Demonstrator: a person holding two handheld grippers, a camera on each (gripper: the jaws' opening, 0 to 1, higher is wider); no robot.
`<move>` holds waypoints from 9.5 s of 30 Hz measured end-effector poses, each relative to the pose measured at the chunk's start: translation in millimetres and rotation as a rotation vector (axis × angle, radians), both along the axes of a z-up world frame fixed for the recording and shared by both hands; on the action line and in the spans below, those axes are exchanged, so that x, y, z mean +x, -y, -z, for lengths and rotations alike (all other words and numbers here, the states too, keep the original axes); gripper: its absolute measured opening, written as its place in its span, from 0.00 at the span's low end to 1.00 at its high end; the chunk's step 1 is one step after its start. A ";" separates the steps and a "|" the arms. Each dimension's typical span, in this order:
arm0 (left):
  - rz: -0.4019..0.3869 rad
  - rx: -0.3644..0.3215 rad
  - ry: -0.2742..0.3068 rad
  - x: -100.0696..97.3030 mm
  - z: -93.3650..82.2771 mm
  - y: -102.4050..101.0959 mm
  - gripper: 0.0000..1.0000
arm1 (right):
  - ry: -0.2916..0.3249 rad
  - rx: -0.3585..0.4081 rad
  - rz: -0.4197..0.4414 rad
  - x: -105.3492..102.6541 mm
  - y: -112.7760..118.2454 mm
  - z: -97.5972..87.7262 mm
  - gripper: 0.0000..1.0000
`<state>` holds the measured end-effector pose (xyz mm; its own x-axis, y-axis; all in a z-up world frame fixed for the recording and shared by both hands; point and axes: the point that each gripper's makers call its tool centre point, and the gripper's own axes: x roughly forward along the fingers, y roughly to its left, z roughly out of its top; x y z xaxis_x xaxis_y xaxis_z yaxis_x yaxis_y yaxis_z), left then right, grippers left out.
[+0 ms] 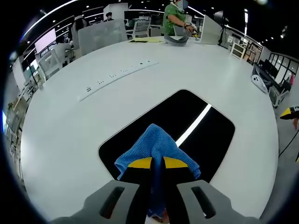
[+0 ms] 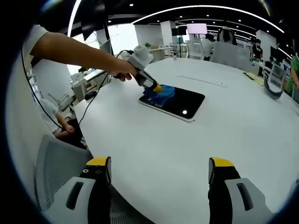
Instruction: Wipe the mirror surface with the cleaning cloth until all visible marks leave the cleaned area.
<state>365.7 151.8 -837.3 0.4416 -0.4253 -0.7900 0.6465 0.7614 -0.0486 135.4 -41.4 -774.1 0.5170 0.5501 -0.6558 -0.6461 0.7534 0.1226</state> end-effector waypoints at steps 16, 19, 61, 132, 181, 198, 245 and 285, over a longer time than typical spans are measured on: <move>0.001 -0.001 -0.008 -8.2 0.7 1.4 0.05 | 0.009 0.015 -0.010 -0.8 -2.8 -0.1 0.85; 0.001 0.001 -0.010 -9.7 0.5 1.6 0.05 | 0.008 0.014 -0.011 -1.7 -1.7 -0.6 0.85; -0.002 -0.015 -0.041 -40.6 0.4 4.2 0.05 | 0.020 0.018 -0.025 -5.0 1.4 -4.8 0.84; 0.014 0.000 -0.095 -60.8 5.3 8.0 0.06 | 0.023 0.047 -0.023 -3.3 7.5 -6.5 0.83; 0.067 -0.007 -0.108 -54.1 3.5 39.0 0.05 | 0.006 0.035 0.005 -3.0 20.2 -2.6 0.83; 0.060 0.003 -0.105 -51.0 1.3 40.4 0.05 | 0.002 0.035 0.017 -6.5 23.3 -3.0 0.83; 0.027 0.014 -0.076 -26.1 0.9 38.0 0.06 | 0.001 0.005 0.025 -5.1 25.0 -7.9 0.83; 0.018 0.022 -0.060 10.1 1.2 34.9 0.06 | -0.031 0.015 0.047 5.3 28.9 4.7 0.83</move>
<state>375.8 116.9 -838.5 0.3854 -0.4153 -0.8240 0.6566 0.7508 -0.0712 140.7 -70.3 -778.8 0.5217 0.5359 -0.6638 -0.6057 0.7806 0.1541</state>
